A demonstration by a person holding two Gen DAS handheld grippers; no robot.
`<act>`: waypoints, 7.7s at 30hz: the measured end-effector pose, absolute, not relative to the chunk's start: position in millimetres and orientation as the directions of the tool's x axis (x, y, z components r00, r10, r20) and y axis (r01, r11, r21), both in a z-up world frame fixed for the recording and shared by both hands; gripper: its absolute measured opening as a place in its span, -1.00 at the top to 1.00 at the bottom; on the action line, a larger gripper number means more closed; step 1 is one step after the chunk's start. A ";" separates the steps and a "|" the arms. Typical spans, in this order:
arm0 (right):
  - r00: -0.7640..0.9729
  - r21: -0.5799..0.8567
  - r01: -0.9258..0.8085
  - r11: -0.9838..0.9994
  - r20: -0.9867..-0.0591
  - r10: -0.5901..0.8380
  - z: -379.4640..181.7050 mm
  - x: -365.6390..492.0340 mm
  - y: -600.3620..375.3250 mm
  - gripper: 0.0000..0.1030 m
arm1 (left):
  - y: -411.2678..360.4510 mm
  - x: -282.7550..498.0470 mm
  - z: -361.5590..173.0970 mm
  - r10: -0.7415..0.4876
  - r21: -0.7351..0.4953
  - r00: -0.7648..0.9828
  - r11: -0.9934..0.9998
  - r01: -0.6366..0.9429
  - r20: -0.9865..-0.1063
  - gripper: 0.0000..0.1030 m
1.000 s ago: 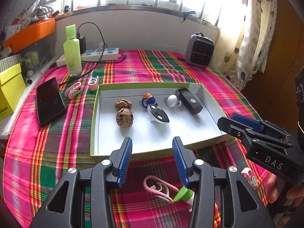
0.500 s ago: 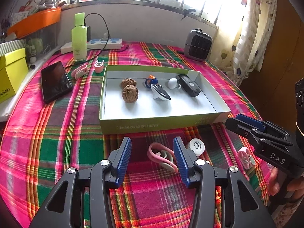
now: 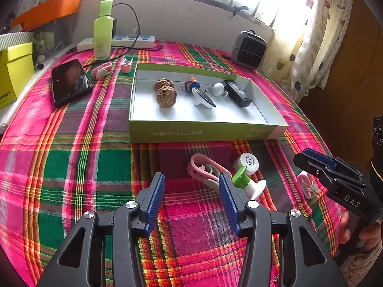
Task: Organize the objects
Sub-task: 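Lower the right tool onto the pink case with mint lid and grasp it, then grasp the green-and-white spool toy with the left tool while the right tool holds the pink case, then lift the spool toy and pink case with both tools, then carry the spool toy and pink case over the box with both tools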
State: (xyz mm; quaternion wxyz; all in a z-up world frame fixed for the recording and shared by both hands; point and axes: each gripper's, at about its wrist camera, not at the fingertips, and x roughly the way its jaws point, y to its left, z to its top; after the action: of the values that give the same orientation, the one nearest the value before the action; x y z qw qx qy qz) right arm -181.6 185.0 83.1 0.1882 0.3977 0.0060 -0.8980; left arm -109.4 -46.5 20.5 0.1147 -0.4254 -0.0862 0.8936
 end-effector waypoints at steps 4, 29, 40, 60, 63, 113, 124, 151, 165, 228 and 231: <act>-0.617 0.144 0.324 -0.935 -0.717 -0.325 81.0 -179.0 193.6 0.17 | -42.5 -109.6 19.9 0.286 -0.251 -0.606 -0.957 -0.145 -0.742 0.11; -0.583 0.125 0.277 -0.953 -0.766 -0.270 57.5 -170.3 213.1 0.17 | -36.7 -107.8 22.2 0.295 -0.249 -0.603 -0.955 -0.162 -0.741 0.11; -0.611 0.046 0.280 -0.959 -0.762 -0.215 54.1 -159.9 210.8 0.17 | -21.7 -102.7 29.7 0.324 -0.250 -0.604 -0.946 -0.206 -0.728 0.11; -0.621 0.072 0.277 -0.958 -0.748 -0.236 54.1 -156.0 217.6 0.64 | 9.3 -104.9 31.9 0.341 -0.183 -0.589 -0.932 -0.312 -0.733 0.00; -0.621 0.076 0.278 -0.958 -0.747 -0.239 54.1 -155.8 218.4 0.64 | 12.1 -105.6 31.7 0.337 -0.175 -0.589 -0.932 -0.317 -0.734 0.00; -0.618 0.116 0.276 -0.954 -0.739 -0.269 54.6 -155.0 228.6 0.64 | 34.8 -115.3 11.1 0.267 -0.141 -0.567 -0.956 -0.257 -0.779 0.36; -0.622 0.111 0.275 -0.955 -0.737 -0.265 55.8 -152.8 228.1 0.64 | 35.7 -110.8 13.8 0.266 -0.134 -0.575 -0.956 -0.263 -0.774 0.37; -0.620 0.126 0.359 -0.925 -0.709 -0.337 78.2 -160.1 198.8 0.64 | 11.1 -102.8 37.4 0.268 -0.159 -0.627 -0.961 -0.225 -0.732 0.37; -0.601 0.129 0.421 -0.898 -0.702 -0.383 87.9 -172.9 174.0 0.64 | -3.3 -114.3 45.4 0.253 -0.166 -0.647 -0.967 -0.195 -0.719 0.37; -0.497 0.164 0.424 -0.891 -0.780 -0.380 64.7 -312.2 113.4 0.64 | -25.9 -219.5 21.1 0.207 -0.169 -0.612 -0.978 -0.120 -0.763 0.37; -0.496 0.160 0.422 -0.892 -0.783 -0.375 63.2 -314.6 111.9 0.64 | -24.1 -221.7 19.4 0.208 -0.170 -0.608 -0.978 -0.121 -0.766 0.37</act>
State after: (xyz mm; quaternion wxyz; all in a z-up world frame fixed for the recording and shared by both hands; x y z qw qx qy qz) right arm -314.6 111.9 63.2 0.2304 0.4460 0.0261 -0.8645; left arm -221.7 -24.1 19.4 0.0919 -0.4332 -0.0506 0.8952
